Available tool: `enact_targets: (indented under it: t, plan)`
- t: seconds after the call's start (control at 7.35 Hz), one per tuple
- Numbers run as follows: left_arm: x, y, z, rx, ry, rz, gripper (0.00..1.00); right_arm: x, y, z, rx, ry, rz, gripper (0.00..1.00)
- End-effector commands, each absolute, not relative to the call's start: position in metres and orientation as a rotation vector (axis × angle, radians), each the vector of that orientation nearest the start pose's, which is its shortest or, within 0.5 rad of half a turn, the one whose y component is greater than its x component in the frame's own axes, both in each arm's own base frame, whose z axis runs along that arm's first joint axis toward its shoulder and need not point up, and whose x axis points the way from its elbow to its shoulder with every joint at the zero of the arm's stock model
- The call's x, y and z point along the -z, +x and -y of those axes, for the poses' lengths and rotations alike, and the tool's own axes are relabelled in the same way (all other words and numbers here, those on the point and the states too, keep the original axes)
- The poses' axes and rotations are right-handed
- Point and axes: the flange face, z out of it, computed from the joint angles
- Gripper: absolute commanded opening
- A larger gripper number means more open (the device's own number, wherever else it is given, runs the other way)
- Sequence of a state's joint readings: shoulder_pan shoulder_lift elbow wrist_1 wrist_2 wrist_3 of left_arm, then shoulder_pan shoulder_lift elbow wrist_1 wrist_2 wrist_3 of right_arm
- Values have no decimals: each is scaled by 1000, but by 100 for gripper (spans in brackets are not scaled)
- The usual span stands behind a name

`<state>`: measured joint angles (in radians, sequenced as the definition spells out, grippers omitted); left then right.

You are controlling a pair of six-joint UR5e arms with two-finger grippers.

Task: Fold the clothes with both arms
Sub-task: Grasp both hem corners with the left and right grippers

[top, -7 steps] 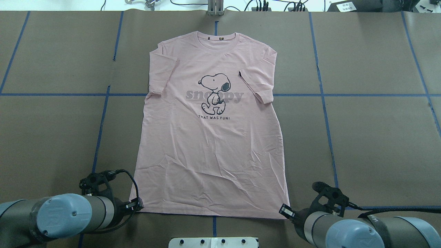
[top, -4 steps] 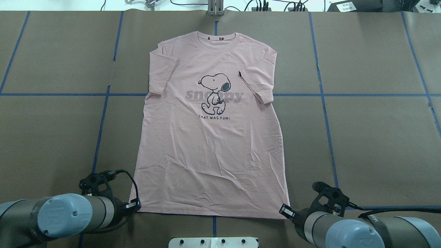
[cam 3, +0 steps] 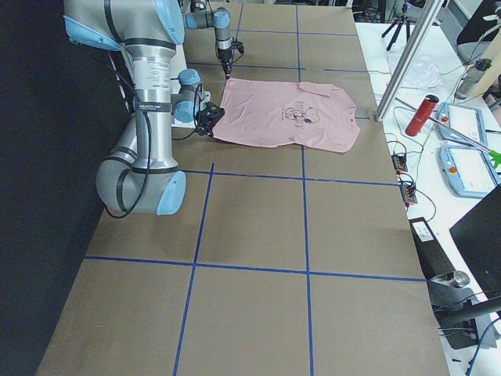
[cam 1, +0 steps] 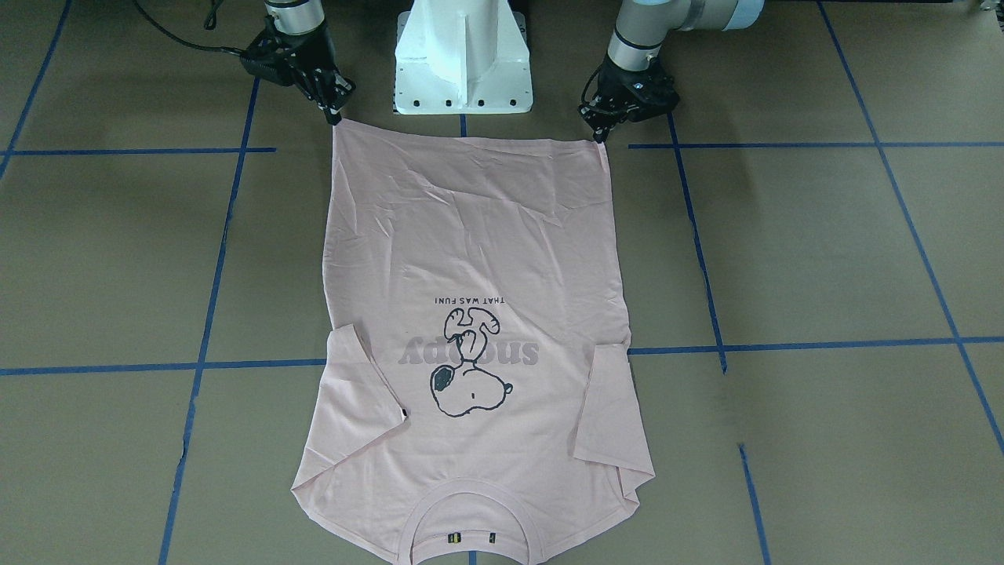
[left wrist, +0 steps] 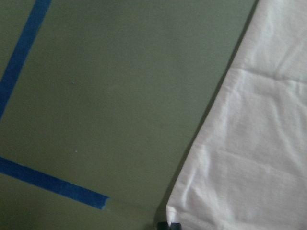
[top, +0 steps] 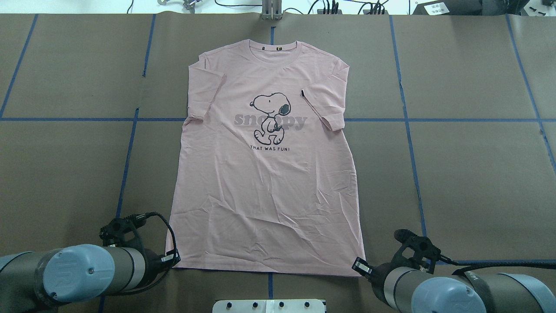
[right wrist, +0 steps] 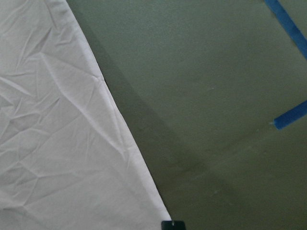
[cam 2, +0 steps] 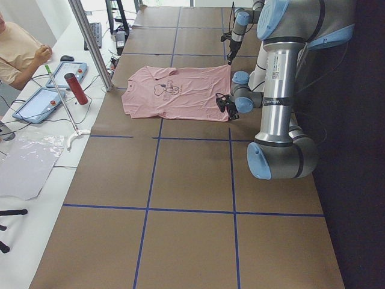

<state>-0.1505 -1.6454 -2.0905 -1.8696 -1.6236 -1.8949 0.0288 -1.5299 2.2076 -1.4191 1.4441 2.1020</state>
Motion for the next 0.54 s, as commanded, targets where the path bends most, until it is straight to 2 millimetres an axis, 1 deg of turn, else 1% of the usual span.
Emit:
enact_targets:
  t: [0.0,0.14,0.27,0.41]
  plan:
    - [-322,466,168,426,-199,-942,0,-328,-448,134,-530,-121,854,0]
    - [-301,452,156,433,-226,-944,0,-323,-426,123,-502,-137,862,0]
    - [-276,428,153,444,-235,-930,0,-312,-405,123,-504,-141,885,0]
    - [-263,415,153,473,-250,-915,0,-302,-395,138,-539,-122,914,0]
